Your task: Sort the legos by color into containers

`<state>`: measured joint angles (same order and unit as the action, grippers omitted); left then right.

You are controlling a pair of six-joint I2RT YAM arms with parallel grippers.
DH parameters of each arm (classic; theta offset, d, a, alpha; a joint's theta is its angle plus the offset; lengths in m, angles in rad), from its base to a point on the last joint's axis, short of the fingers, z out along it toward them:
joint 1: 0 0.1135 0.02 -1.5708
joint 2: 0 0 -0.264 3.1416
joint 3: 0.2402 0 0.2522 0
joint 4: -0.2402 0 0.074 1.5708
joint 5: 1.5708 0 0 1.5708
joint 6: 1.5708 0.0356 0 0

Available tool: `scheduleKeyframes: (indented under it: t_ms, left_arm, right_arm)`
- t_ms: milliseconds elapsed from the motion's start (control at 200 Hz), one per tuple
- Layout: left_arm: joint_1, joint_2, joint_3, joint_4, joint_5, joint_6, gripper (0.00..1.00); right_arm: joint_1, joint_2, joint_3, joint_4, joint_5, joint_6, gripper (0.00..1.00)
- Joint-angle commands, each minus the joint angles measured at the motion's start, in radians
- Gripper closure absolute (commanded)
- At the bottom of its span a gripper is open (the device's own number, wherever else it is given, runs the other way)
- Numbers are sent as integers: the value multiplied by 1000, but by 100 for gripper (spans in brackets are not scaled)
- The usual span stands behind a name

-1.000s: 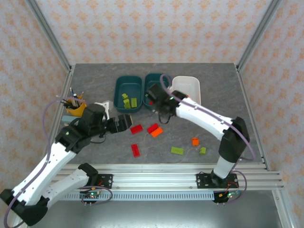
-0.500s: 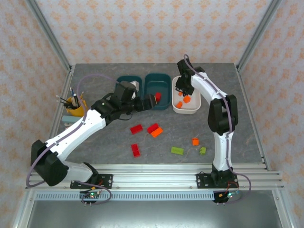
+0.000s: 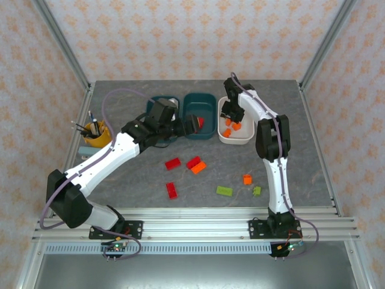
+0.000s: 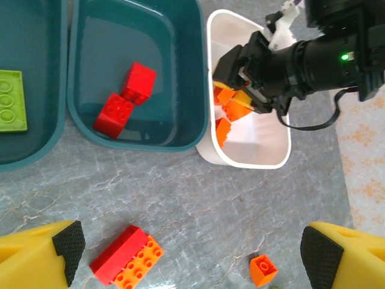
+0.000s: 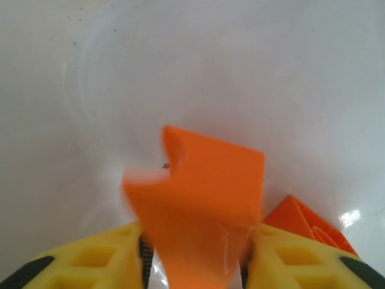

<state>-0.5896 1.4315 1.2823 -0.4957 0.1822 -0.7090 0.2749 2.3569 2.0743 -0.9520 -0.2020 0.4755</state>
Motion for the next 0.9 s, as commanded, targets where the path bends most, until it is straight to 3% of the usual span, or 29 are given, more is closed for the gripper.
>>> scheduleKeyframes:
  t_ms: [0,310,555,701,896]
  left_arm:
    - [-10,-30,22,-73,-54,12,5]
    - [-9,-111,-26,-183,-99,8,5]
    - [-9,-183,-80,-273,-110,-1,5]
    - [-9,-221,-139,-326,-79,-32,6]
    - [-54,-205,-271,-406,-47,-149,11]
  right_arm:
    - [1,-70,24,-34,30,4,51]
    - [30,-314,-26,-16,64,-34,48]
    - [141,-626,-334,122,69,-94,48]
    - [218,-833,-584,268,-14,-126,47]
    - [375,-1053,-908,452,-244,-223,43]
